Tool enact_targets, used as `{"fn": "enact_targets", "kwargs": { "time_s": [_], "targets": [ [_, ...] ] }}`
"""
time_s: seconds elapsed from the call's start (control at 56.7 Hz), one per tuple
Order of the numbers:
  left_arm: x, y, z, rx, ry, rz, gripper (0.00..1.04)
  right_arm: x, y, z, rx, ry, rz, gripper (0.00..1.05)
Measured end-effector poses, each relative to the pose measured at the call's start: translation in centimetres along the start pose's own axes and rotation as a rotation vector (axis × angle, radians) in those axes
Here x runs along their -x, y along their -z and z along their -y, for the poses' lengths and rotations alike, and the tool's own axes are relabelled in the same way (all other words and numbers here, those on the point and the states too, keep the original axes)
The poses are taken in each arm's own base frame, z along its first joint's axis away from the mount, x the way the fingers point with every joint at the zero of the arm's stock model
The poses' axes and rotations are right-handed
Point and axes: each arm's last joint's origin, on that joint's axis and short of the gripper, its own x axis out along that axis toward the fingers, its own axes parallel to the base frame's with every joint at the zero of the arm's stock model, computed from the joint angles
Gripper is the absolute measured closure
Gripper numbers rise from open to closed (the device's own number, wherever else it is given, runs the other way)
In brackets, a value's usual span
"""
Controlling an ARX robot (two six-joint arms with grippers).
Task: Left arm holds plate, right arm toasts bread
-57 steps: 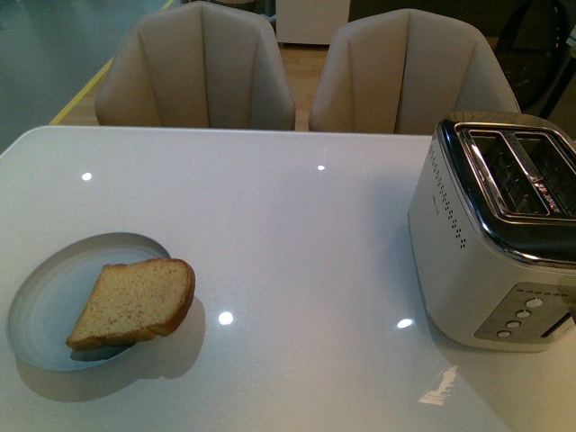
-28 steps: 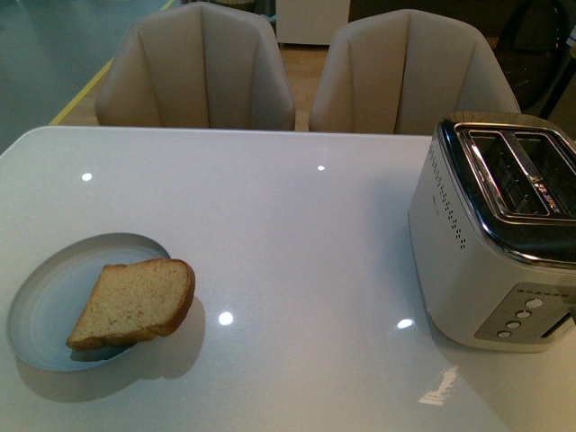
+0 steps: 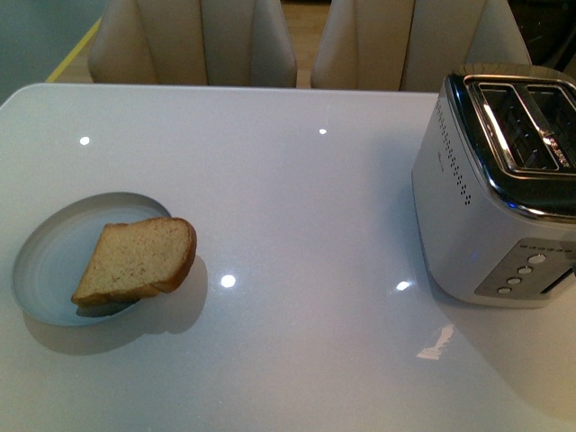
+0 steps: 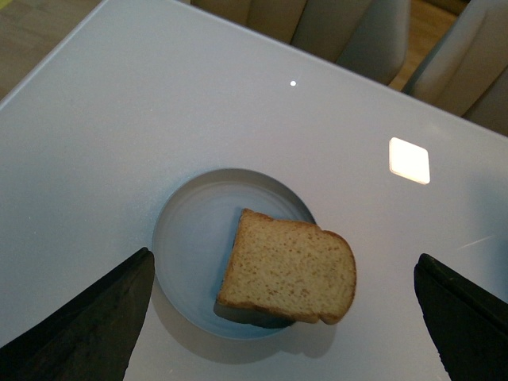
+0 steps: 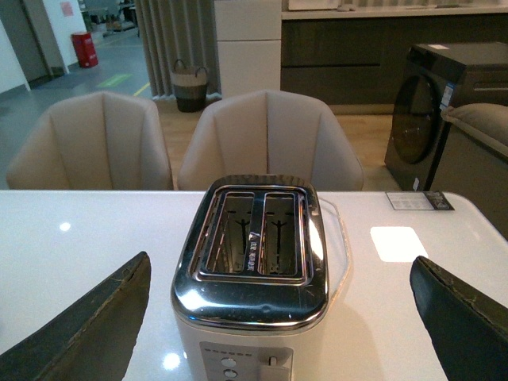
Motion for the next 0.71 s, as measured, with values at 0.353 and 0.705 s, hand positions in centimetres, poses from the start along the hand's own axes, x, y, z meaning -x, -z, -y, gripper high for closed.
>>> {"fn": "enact_targets", "kwargs": {
  "time_s": [0.353,0.705],
  "targets": [
    [-9.3,3.3,-5.1,0.068,-0.159,-0.175,0.07,0.0,0.0,0.0,0.0,0.0,0.0,0.09],
    [-14.2,7.7,-5.8,0.116,-0.233,-0.311,0.07,0.0,0.0,0.0,0.0,0.0,0.0,0.09]
  ]
}}
